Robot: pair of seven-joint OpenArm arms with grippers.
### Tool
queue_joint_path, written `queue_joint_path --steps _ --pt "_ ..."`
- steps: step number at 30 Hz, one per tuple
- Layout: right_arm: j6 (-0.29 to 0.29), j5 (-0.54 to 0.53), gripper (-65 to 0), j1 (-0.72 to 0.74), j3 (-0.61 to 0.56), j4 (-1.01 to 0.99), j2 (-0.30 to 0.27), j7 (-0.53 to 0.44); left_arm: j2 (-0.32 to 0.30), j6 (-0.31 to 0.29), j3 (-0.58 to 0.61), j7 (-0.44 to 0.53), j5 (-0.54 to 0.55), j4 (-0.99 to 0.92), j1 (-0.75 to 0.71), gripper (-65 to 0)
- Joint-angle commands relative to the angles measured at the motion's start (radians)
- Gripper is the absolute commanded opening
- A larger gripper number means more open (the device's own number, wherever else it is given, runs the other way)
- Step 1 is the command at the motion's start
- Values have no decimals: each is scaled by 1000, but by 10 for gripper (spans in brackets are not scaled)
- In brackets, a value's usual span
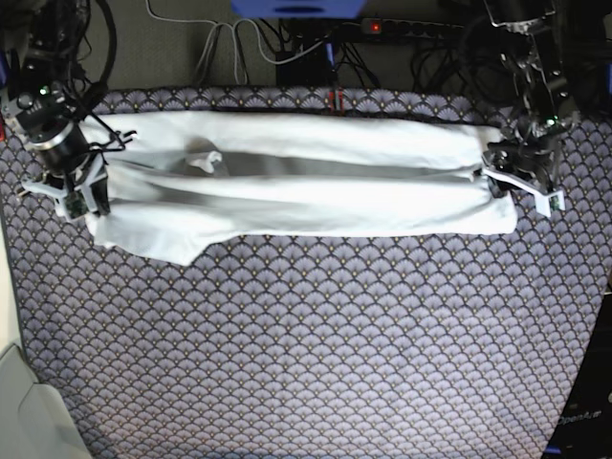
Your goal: Fold the T-shirt properly
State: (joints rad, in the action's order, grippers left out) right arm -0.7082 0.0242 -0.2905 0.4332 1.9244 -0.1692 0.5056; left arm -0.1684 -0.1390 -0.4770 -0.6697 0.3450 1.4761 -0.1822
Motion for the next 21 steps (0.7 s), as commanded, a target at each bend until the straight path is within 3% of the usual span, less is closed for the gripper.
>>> queue_joint_path --steps 1,12,21 --pt "10 -8 -627 7 29 25 -13 -23 -9 -3 -2 -8 -5 8 5 -416" --pt "10 -10 -627 -111 29 22 7 -28 -9 -3 -1 -8 -5 8 5 -416" --pt "10 -4 -623 -63 33 30 7 -22 -7 -3 -1 -8 1 8 3 -416"
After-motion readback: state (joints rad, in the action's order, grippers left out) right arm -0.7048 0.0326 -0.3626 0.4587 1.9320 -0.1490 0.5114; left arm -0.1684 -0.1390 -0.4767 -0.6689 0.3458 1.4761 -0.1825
